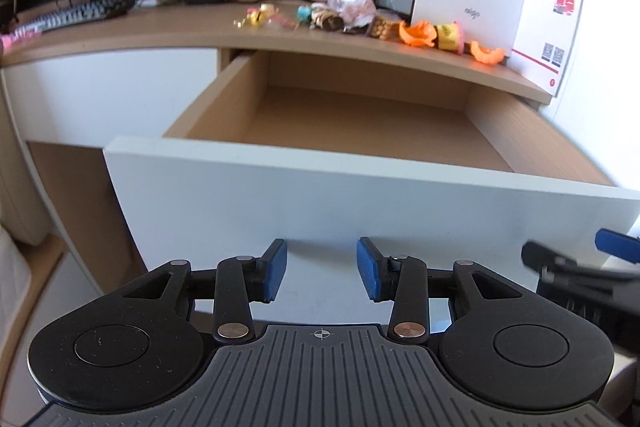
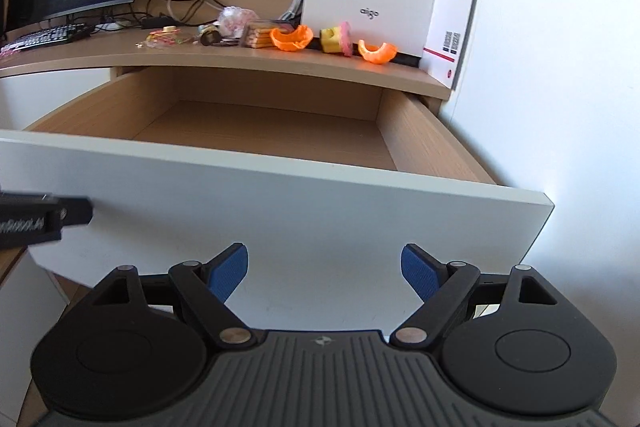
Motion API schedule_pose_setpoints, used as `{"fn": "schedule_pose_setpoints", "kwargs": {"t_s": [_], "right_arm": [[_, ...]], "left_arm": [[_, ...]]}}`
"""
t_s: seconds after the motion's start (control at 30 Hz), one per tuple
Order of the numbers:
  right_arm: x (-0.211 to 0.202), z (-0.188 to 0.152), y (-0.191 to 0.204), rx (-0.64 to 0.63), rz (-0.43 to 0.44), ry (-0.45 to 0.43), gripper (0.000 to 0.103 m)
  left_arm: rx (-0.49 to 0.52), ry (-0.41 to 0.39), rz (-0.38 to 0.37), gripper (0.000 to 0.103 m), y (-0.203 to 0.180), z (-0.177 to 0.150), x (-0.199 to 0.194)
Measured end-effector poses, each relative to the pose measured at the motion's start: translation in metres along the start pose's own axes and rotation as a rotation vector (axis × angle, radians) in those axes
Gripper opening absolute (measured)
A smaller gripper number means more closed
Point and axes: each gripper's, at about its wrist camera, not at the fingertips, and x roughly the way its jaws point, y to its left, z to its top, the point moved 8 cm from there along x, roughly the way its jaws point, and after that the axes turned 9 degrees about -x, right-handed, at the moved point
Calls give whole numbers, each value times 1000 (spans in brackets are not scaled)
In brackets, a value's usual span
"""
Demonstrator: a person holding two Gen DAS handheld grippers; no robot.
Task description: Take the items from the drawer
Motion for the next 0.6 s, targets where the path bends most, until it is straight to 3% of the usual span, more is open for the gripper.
{"fn": "schedule_pose_setpoints", "kwargs": {"t_s": [0.33, 0.6], "right_arm": [[44, 20, -8, 69, 12, 29, 87], [99, 48, -3, 83, 14, 31, 89]], "left_arm": [[-7, 44, -15, 44, 1, 32, 40], [51, -1, -37, 44, -2, 66, 86]]}}
